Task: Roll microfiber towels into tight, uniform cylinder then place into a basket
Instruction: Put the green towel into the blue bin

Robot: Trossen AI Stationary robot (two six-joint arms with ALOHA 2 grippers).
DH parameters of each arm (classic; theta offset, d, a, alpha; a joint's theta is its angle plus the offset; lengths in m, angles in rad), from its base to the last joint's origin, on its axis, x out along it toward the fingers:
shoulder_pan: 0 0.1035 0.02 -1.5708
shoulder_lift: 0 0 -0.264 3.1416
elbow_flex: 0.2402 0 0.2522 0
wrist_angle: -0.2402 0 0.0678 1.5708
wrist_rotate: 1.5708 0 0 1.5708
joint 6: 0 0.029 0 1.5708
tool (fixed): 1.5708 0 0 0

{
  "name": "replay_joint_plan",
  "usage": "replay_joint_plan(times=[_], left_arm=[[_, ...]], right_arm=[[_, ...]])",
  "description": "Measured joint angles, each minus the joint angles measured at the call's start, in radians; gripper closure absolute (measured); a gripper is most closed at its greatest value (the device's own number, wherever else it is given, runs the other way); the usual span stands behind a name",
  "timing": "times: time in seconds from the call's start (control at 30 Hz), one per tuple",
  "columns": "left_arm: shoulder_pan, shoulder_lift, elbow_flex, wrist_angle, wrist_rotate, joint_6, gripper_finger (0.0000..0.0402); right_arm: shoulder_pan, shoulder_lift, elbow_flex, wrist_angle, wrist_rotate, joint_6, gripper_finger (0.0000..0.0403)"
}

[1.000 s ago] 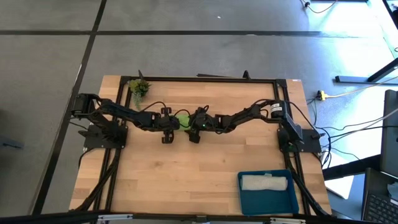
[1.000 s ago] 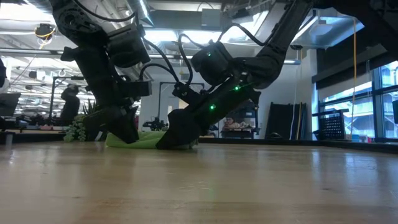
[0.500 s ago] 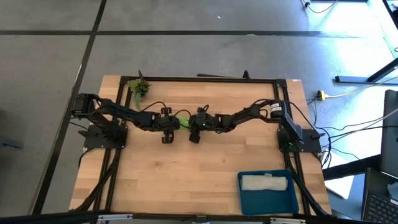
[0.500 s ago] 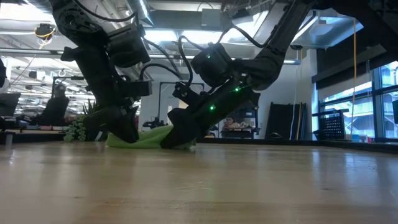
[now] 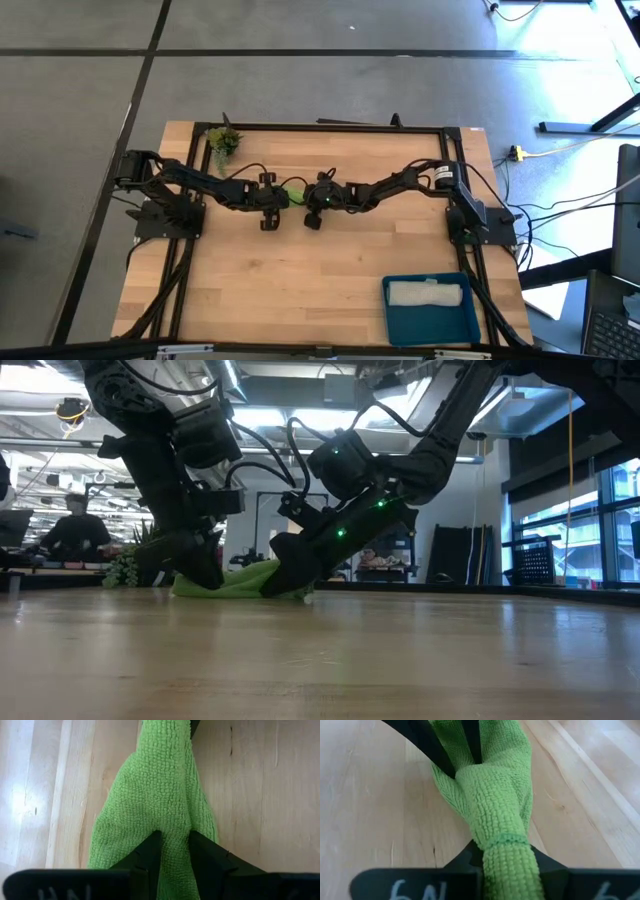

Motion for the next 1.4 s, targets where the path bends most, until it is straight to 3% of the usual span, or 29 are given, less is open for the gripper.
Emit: replay_joint_plan(times=[0.63,1.07,1.4], left_arm=[[-0.001,0.0,0.0,0.005,0.001,-0.074,0.0308],[-0.005,-0.005,0.0,0.001,-0.022,-0.056,0.0273],[-0.068,-0.142,0.106,-0.235,-0.022,-0.121,0.0274]], right_arm=[[-0.001,0.0,-0.001,0.0,-0.005,-0.002,0.0367],[-0.007,0.0,-0.001,0.0,-0.033,0.025,0.0367],[-0.026,-0.001,0.0,-0.019,-0.074,0.029,0.0367]])
